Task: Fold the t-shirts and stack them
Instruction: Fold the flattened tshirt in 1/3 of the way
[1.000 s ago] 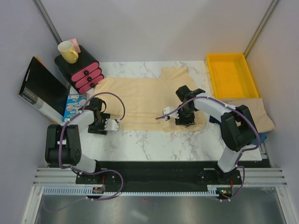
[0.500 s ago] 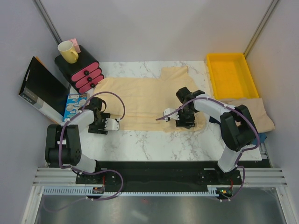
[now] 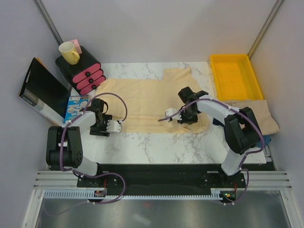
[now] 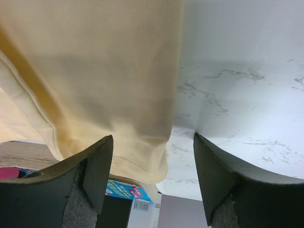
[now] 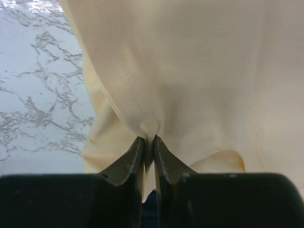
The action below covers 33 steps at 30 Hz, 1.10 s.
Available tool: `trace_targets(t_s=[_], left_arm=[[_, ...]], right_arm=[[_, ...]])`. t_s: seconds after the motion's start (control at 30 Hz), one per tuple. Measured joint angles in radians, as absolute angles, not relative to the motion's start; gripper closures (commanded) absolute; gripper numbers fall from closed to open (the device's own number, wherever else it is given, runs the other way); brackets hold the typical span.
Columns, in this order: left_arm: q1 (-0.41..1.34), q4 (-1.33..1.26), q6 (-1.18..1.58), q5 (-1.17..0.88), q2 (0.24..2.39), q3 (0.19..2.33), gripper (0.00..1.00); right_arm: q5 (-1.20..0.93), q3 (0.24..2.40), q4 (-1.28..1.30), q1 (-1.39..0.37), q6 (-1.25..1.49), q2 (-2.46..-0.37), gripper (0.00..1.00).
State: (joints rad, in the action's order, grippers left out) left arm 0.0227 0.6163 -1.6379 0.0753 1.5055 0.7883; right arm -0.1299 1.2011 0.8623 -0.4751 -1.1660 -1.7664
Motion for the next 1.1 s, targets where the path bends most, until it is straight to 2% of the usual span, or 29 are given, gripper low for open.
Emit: trace_targets(t_s=[0.4,0.77,1.1], left_arm=[[0.025,0.618,-1.616,0.076,1.514,0.788,0.25],[0.026,0.617,-1.603,0.077,1.514,0.788,0.25],[0.027,0.616,-1.591,0.078,1.514,0.788,0.25]], right_arm=[[-0.081,1.415,0.884,-0.476,-1.201,-1.740,0.82],[-0.045,1.427,0.758,-0.476,-1.156,-1.860,0.83],[0.014,1.426,0.595,-0.476,-1.106,-1.879,0.85]])
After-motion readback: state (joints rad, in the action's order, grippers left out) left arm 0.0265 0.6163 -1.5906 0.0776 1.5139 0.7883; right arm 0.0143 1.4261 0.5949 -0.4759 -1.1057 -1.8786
